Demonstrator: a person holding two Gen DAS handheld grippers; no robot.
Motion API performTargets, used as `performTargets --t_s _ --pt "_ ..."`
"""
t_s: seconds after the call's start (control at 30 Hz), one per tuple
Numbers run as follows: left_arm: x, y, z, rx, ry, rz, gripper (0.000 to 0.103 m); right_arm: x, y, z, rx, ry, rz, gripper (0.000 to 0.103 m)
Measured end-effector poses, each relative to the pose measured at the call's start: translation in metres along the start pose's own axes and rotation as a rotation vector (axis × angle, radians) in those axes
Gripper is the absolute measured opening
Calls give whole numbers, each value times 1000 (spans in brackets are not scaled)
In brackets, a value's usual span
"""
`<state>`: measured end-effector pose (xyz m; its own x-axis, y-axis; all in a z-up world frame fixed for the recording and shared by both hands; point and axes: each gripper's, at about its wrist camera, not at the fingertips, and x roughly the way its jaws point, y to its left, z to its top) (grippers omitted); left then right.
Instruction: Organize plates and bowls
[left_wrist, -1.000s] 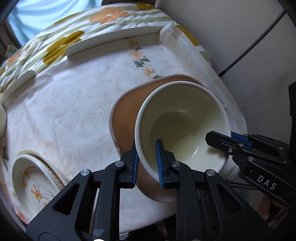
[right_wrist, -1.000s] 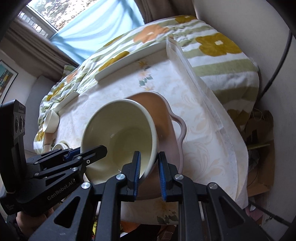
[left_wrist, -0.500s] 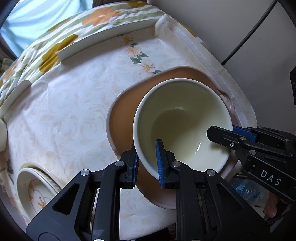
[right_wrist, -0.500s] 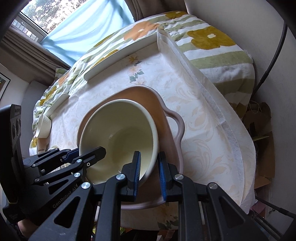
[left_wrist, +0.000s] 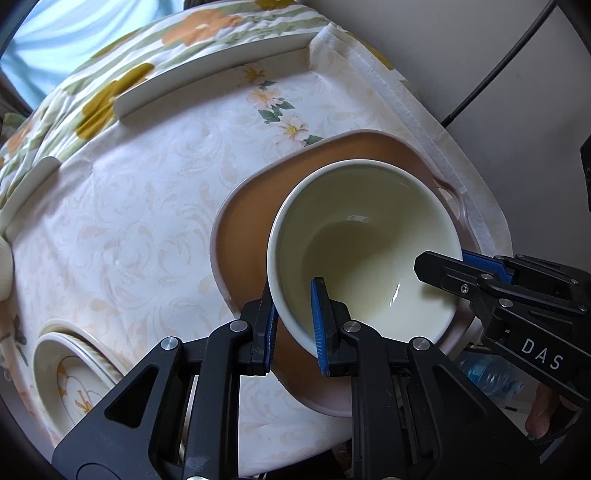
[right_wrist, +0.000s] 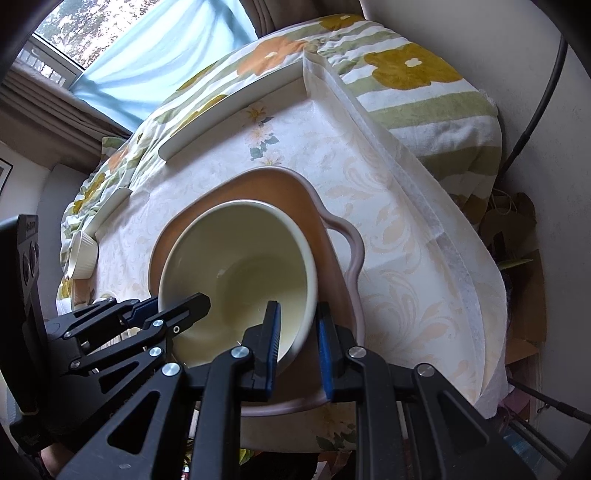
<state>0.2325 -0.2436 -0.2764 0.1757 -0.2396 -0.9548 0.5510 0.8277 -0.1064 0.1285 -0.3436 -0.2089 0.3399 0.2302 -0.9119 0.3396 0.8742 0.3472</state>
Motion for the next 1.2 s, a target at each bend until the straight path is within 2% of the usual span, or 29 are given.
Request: performTargets --t_s 0.17,0.37,0.4,0.43,0.47,0.5,0.53,0.57,0.7,0.83,0.97,1.07,1.1,1.13,1.17,1.2 --pt "0 4 2 -31 4 -15 15 -6 -6 1 49 -1 34 17" --pt "-4 2 1 -22 -1 5 18 -18 -15 1 113 -15 84 18" --pt "-6 1 1 -20 -6 3 23 -20 -15 1 114 -18 86 19" --pt "-7 0 1 -19 -11 4 37 -23 -14 1 117 -24 91 22" --pt "-11 -1 1 -16 -23 -16 43 -26 -14 1 120 -31 96 28" --pt "-13 -2 1 -18 -29 -39 56 -29 -14 1 121 -37 99 31" --pt "-15 -4 1 -19 -34 -46 60 -33 -13 2 122 -44 105 41" --pt "-17 -6 1 -12 -37 -33 60 -37 -13 2 121 -52 114 48" --pt "-24 -9 -2 -19 -43 -15 60 -51 -15 2 113 -78 128 49" --pt "-48 -4 -4 -69 -83 -32 60 -67 -18 1 87 -89 150 49" --pt "-93 14 -15 -155 -177 -10 60 -82 -4 5 -10 -90 192 49" --pt "-141 42 -34 -279 -291 18 60 -94 27 13 -139 -102 226 50" --pt "-156 51 -40 -315 -328 34 61 -97 38 16 -180 -111 237 53" --pt "-174 62 -49 -361 -379 64 68 -100 51 19 -227 -122 248 67" --pt "-191 73 -56 -402 -425 100 76 -101 65 22 -271 -132 259 88" --pt "-203 82 -61 -436 -461 136 97 -102 80 25 -319 -146 278 97"
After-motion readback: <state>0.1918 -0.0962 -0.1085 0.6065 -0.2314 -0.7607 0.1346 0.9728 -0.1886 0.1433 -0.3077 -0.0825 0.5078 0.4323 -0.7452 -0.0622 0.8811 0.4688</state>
